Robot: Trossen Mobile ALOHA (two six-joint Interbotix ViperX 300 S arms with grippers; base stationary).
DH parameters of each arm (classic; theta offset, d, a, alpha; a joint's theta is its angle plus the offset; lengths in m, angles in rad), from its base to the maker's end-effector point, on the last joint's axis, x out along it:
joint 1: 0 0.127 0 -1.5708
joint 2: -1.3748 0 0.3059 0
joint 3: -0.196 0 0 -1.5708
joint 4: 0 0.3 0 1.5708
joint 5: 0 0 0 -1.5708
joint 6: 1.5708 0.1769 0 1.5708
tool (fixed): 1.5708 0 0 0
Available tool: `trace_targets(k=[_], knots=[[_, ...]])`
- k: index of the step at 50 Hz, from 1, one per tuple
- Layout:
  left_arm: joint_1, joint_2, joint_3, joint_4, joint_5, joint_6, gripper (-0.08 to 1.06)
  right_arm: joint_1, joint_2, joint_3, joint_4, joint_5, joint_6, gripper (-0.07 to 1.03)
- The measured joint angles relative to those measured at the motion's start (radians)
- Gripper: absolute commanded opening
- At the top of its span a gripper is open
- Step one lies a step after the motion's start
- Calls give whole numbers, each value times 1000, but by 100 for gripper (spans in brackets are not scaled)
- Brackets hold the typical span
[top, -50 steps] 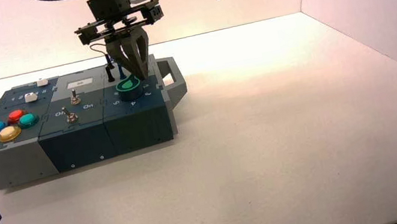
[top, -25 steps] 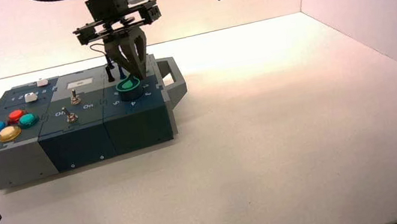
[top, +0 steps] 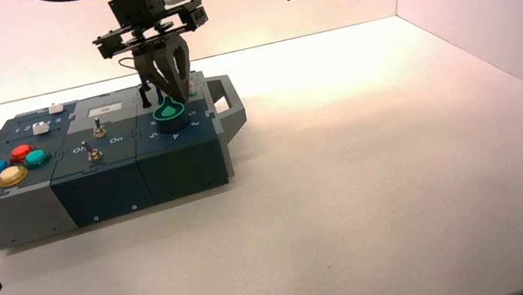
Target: Turn the knob to position 1.
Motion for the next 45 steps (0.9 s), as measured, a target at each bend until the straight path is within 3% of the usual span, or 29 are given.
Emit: trace_targets(k=[23, 45], knots=[[-12, 20, -100, -5, 38, 26, -3, -2, 41, 6, -2, -37, 0, -2], [-61, 18, -183, -18, 80, 44, -3, -66, 109, -6, 0, -60, 6, -2]])
